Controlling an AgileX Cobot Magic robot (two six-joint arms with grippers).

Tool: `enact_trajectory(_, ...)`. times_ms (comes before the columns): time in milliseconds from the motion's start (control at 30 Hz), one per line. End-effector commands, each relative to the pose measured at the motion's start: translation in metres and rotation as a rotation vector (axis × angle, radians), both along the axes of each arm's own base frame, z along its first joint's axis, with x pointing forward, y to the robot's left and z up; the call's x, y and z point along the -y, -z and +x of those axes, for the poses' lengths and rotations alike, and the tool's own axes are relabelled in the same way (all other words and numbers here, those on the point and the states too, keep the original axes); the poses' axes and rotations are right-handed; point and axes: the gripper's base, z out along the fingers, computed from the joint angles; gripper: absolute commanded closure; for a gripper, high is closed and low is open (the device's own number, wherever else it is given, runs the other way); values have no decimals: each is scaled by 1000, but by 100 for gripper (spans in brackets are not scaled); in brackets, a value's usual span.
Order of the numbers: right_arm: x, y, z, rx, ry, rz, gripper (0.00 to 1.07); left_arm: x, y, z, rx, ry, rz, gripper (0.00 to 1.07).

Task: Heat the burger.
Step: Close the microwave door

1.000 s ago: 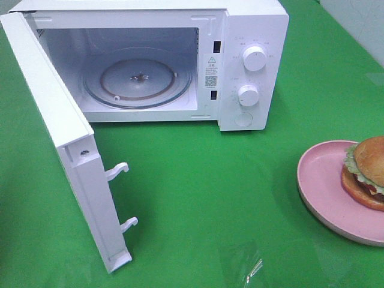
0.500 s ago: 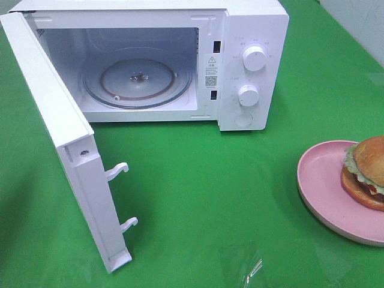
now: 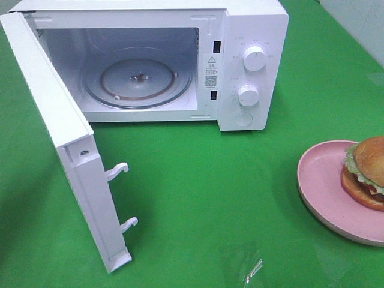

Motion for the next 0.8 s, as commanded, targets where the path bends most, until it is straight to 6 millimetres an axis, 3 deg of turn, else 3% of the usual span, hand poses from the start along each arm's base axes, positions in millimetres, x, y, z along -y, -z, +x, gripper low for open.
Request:
enact_trajectory(33,0,1,-4,22,1,-12,32,1,-2,4,14,13,-17,107)
enact_trajectory(200,0,1,-4,22,1,-12,32,6,6,16,-18,44,-15,107)
enact_trajectory(800,0,1,-4,22,1,-12,32,58,19,48,-60,131,-78,107)
